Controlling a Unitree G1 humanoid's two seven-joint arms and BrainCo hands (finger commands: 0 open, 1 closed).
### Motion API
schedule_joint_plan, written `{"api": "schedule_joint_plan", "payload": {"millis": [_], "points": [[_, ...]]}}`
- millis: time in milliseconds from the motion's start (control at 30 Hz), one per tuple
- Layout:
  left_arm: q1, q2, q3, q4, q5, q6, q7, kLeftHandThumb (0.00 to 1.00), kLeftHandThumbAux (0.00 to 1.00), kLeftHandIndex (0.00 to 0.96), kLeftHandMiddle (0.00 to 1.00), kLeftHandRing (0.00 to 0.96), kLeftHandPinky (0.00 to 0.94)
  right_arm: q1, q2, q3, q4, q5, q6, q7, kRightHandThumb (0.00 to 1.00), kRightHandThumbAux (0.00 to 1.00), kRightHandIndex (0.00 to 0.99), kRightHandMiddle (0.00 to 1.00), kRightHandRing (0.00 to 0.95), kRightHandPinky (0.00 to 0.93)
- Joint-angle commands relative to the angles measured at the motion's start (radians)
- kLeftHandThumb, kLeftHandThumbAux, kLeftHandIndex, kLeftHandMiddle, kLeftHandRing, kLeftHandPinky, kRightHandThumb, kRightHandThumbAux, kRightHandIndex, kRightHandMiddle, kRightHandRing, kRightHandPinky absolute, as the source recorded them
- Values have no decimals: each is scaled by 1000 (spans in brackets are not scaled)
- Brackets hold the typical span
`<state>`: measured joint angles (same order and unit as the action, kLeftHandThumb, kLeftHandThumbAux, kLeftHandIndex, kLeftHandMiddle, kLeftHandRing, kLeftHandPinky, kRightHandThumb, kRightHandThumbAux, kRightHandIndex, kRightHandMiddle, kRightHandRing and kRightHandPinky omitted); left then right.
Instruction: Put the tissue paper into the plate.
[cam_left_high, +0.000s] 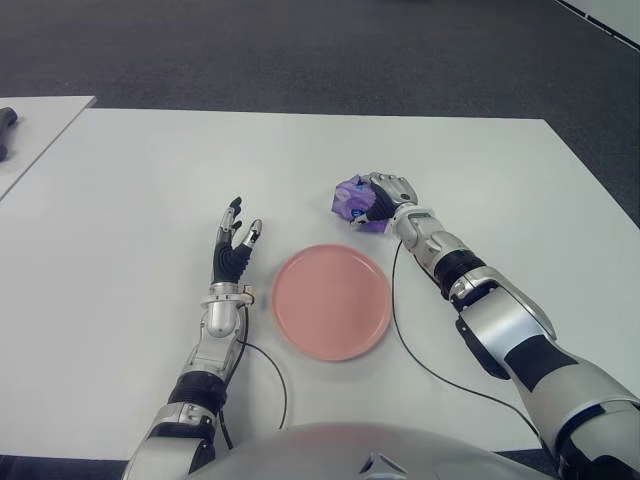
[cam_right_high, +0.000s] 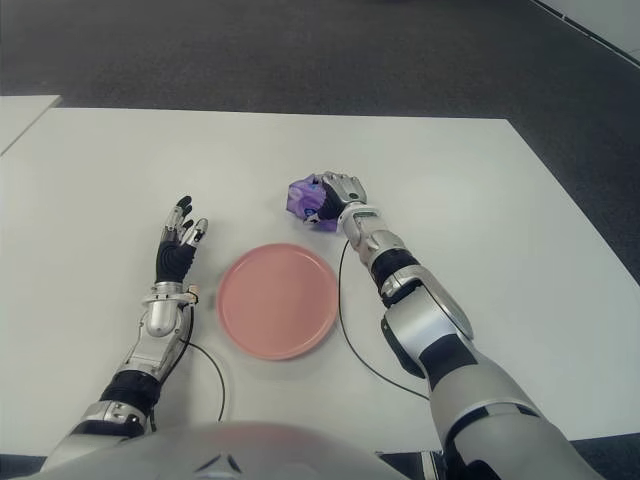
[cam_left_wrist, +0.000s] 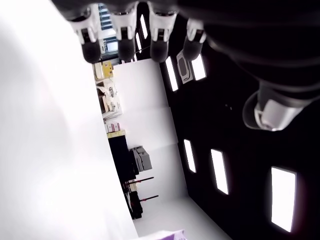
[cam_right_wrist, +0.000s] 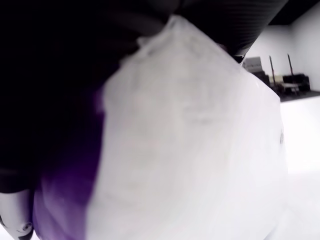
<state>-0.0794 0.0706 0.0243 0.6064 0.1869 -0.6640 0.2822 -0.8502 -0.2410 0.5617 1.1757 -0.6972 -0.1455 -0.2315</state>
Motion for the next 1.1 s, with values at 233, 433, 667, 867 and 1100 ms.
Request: {"api": "schedule_joint_plan", "payload": {"millis": [233,433,667,867,1100], "points": [[56,-4,2,-16,32,52,38,0,423,0,0,0,0,254,71,-38,140,82,-36,187,856,677,402,531,842,832],[51,-7,2,-16,37,62,47,0,420,0,0,0,0,259,69,-50,133,95,-51,187,857,677,402,532,856,839],[45,-11,0,-7,34,53,50,0,424,0,0,0,0,260,55,-50,125,107,-88,208,857,677,402,531,862,841],[40,-12,-1,-4,28,50,44,0,427,0,0,0,0,260,49,-49,121,113,-101,219,857,677,403,531,865,842],[40,-15,-2,-14,29,67,43,0,423,0,0,0,0,261,42,-45,114,115,-106,220,857,677,403,532,866,843]]}}
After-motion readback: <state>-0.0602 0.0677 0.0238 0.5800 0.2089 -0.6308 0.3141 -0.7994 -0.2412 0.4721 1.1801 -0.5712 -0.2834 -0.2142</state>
